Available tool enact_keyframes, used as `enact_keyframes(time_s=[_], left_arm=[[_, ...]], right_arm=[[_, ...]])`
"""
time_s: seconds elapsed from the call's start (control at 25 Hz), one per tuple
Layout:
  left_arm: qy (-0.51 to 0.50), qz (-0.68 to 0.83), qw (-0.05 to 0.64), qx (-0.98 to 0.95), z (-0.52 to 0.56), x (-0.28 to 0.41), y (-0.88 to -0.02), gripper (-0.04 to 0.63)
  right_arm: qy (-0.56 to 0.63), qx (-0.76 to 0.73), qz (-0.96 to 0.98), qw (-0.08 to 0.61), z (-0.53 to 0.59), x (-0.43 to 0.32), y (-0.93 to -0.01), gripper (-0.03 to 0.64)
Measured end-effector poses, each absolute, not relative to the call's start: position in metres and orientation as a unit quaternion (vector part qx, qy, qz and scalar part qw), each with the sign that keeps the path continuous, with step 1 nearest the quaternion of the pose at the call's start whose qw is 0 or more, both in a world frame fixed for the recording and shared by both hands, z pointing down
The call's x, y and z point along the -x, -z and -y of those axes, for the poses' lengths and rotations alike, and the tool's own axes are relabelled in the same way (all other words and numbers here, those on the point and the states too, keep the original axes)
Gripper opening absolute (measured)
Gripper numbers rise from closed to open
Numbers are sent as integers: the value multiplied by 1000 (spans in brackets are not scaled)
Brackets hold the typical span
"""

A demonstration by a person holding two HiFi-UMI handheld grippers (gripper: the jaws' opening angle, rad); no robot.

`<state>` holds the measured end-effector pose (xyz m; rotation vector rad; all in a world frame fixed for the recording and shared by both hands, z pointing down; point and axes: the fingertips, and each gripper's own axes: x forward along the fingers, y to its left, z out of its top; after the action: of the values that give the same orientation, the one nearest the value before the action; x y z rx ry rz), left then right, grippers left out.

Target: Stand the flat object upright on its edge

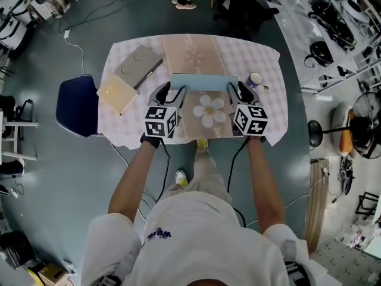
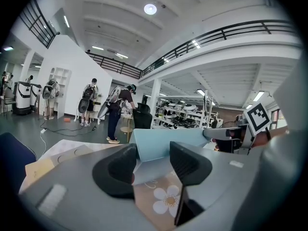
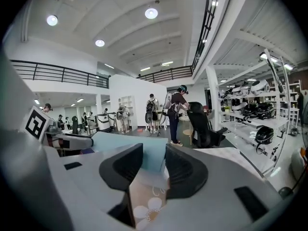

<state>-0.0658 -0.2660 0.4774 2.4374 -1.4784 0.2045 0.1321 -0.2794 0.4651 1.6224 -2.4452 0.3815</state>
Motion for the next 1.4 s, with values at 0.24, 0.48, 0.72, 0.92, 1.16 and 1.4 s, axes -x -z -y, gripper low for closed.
enact_keyframes(time_s=[0.24,0.48,0.72,0.92,1.16,1.4], left_arm=[[-55,514,133,-846,278,69,-450,221],[-36,508,79,-857,289,69,-424,221],[-18,506,44,-861,295,64,-412,221],[-4,508,35,-861,299,64,-404,221],[-15,513,42,-857,304,64,-411,221],[-34,515,75,-853,302,63,-437,221]], right_arm=[[-112,-544,828,73,289,-130,-438,150],[-104,-547,829,44,297,-131,-420,150],[-82,-550,831,21,300,-137,-409,149],[-68,-548,834,11,305,-137,-399,149],[-77,-546,834,24,313,-136,-407,149],[-91,-545,832,51,313,-136,-431,149]])
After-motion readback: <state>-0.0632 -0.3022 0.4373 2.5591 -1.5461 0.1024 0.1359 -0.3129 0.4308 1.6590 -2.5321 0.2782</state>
